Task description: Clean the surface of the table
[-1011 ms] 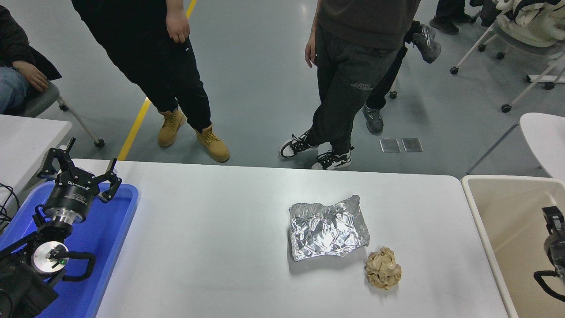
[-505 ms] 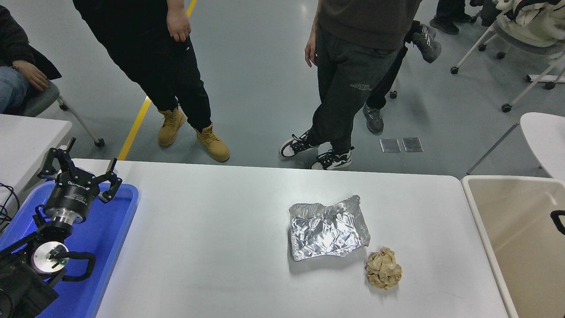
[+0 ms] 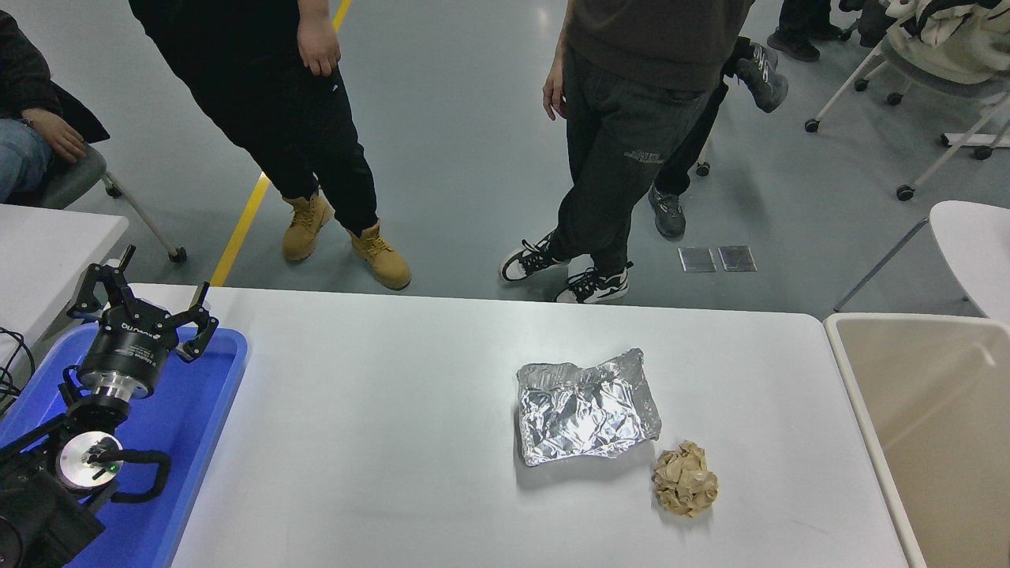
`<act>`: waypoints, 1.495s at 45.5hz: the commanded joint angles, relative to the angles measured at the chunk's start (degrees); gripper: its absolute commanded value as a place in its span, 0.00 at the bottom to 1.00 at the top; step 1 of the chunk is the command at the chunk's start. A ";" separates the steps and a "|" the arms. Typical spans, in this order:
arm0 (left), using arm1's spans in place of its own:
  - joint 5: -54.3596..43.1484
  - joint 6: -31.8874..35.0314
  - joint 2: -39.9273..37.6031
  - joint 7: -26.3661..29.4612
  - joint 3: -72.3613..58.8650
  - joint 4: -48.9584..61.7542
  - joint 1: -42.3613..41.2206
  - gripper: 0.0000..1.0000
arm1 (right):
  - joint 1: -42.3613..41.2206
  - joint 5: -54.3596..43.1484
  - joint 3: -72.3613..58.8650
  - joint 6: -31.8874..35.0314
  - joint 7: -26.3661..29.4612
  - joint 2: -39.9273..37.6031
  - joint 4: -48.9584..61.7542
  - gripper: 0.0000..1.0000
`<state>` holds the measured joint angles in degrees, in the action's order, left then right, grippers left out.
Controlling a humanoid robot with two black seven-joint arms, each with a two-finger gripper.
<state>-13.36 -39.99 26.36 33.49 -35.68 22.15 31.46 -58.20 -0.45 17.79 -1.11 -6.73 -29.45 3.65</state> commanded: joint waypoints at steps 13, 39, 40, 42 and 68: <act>0.00 0.00 0.00 0.00 -0.01 0.00 0.00 1.00 | -0.07 0.27 20.70 0.05 -0.12 -12.12 -27.19 0.99; 0.00 0.00 0.00 0.00 0.08 0.00 0.00 1.00 | 11.87 -0.87 38.98 0.49 -2.49 -10.02 -50.67 0.99; 0.00 0.00 0.00 0.00 -0.01 0.00 0.00 1.00 | 12.92 -0.96 39.60 0.49 -3.02 -9.58 -50.85 0.99; 0.00 0.00 -0.08 0.00 -0.01 0.00 0.00 1.00 | 14.86 -1.57 40.65 0.49 -4.16 -8.78 -51.63 0.99; 0.00 0.00 0.00 0.00 -0.01 0.00 0.00 1.00 | 30.42 -8.08 45.76 0.67 -11.46 1.94 -53.92 0.99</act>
<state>-13.36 -39.99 26.37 33.49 -35.67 22.15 31.47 -32.35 -7.58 62.43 -0.51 -15.92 -31.13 -49.71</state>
